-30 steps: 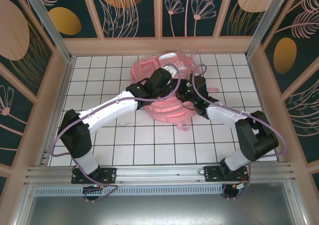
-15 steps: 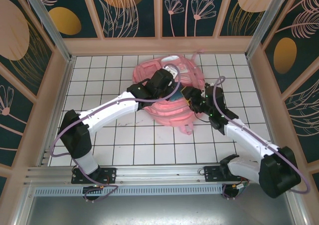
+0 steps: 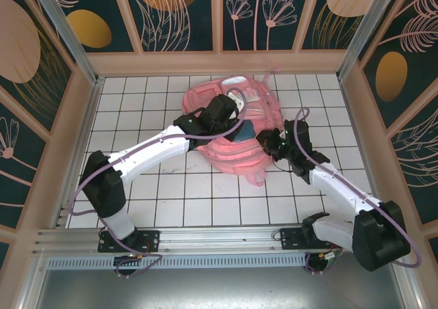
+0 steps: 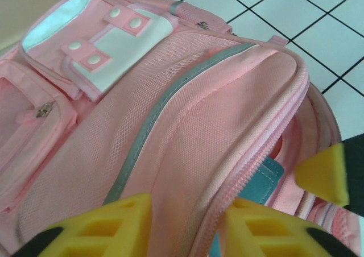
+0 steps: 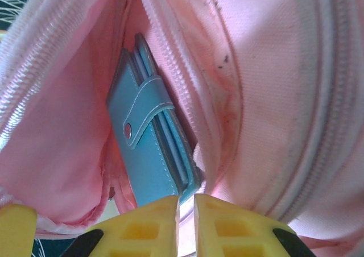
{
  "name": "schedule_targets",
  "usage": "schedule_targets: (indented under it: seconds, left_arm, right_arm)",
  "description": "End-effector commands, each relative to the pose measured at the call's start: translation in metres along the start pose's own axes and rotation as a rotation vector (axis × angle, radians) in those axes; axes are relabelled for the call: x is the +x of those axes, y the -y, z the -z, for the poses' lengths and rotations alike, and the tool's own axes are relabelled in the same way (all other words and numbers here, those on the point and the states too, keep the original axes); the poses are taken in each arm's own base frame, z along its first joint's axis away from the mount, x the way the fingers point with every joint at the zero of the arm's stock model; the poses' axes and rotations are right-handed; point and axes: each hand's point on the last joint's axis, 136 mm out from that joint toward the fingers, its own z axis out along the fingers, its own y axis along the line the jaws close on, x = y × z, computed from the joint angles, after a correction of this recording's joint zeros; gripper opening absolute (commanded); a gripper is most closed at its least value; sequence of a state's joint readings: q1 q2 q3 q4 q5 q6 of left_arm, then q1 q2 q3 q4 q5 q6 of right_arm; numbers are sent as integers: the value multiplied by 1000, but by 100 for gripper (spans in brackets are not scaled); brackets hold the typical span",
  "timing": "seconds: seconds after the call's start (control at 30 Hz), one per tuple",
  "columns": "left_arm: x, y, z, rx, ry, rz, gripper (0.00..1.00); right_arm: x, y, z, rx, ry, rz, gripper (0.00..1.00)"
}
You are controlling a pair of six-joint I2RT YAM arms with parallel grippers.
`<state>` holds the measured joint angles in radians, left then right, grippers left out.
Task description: Pack books, pencil case, and school supplies into a backpack
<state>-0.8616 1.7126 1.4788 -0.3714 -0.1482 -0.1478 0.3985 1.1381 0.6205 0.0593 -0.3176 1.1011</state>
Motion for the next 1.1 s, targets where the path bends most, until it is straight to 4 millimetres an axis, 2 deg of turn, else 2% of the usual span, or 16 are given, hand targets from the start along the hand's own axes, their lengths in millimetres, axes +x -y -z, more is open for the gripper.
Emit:
schedule_targets:
  seconds: [0.0,0.13,0.2,0.33,0.47,0.63,0.73,0.8,0.9,0.97,1.07]
  left_arm:
    - [-13,4,21,72,48,45,44]
    - [-9,3,33,138,61,108,54]
    - [-5,-6,38,143,70,156,57]
    - [4,-36,50,101,97,279,61]
    - [28,-65,56,38,97,391,63]
    - [61,-75,52,25,58,446,60]
    - [77,-77,45,22,37,433,57]
    - [90,-78,40,18,22,399,55]
    - [95,-82,34,27,35,351,53]
    - [95,-82,30,53,51,324,53]
    - [97,-80,26,98,74,247,53]
  right_arm:
    - [5,-20,-3,-44,-37,45,14]
    - [8,-22,-9,-56,-53,42,11]
    - [7,-24,-12,-57,-51,42,9]
    - [3,-22,-21,-37,-42,42,7]
    - [-1,-14,-33,1,-30,38,7]
    - [-10,-4,-50,49,8,51,6]
    - [-17,-11,-54,27,37,86,6]
    - [-21,-20,-51,11,52,116,6]
    - [-22,-33,-39,-8,53,158,8]
    - [-18,-35,-28,-2,45,176,15]
    - [-11,-24,-11,30,22,184,28]
